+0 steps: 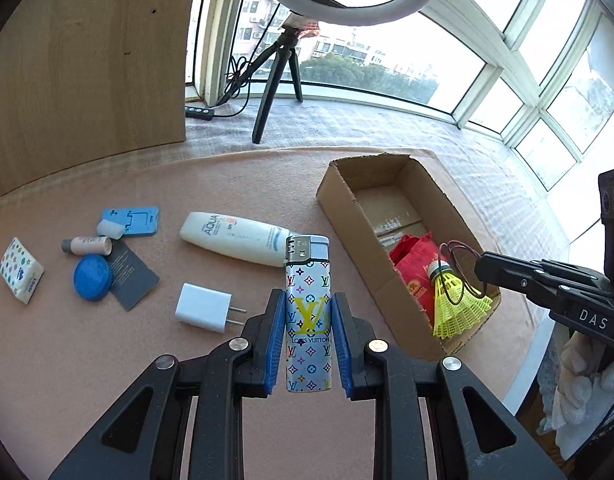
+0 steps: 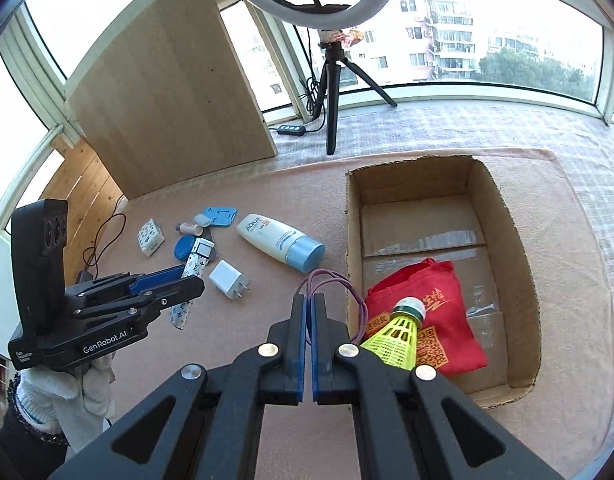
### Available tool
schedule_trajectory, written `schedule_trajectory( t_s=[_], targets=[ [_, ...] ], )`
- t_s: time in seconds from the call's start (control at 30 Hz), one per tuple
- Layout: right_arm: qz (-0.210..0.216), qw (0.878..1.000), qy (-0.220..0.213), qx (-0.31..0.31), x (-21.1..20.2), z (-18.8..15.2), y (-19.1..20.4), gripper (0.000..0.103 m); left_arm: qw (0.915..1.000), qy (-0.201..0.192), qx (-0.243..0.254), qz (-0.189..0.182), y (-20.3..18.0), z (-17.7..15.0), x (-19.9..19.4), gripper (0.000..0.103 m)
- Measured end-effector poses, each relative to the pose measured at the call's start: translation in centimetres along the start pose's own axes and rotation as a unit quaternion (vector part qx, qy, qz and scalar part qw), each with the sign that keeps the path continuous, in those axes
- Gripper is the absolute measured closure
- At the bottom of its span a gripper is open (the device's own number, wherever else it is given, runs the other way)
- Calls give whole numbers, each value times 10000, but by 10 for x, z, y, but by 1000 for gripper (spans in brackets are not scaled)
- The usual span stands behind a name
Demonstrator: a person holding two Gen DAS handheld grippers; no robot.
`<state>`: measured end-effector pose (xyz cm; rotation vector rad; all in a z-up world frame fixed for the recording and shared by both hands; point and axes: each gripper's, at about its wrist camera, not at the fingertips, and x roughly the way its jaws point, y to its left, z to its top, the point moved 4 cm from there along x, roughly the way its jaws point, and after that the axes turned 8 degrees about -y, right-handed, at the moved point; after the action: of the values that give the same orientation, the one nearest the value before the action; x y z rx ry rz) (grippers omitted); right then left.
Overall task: Organize objects
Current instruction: 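Carry the lighter over the box and open the left tool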
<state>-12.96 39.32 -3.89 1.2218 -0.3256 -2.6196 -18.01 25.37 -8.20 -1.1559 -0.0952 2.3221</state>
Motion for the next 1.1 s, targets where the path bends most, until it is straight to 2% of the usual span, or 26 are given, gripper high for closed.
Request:
schedule_trajectory(
  t_s=[0.1, 0.3, 0.57, 0.87, 0.97, 1.03, 1.1],
  targets=[
    [-184, 9997, -69, 113, -6, 5, -24, 101, 9998, 77, 5, -209, -20, 15, 20, 79],
    [-477, 9979, -37, 438, -3, 3, -72, 101, 9988, 233, 200, -387, -59, 37, 70, 79],
    [-645, 9951, 192, 720, 11, -18, -107, 101, 9966, 630, 269, -460, -93, 42, 135, 79],
    [-693, 9942, 252, 782, 17, -24, -118, 101, 9948, 796, 446, -447, -109, 39, 155, 78],
    [-734, 9941, 253, 756, 17, -23, -117, 100, 9943, 877, 365, -493, -105, 41, 155, 78],
    [-779, 9937, 241, 771, 16, -23, -118, 94, 9940, 908, 330, -504, -105, 41, 155, 78],
    [-822, 9930, 165, 828, 12, -23, -119, 69, 9944, 863, 355, -488, -104, 41, 151, 77]
  ],
)
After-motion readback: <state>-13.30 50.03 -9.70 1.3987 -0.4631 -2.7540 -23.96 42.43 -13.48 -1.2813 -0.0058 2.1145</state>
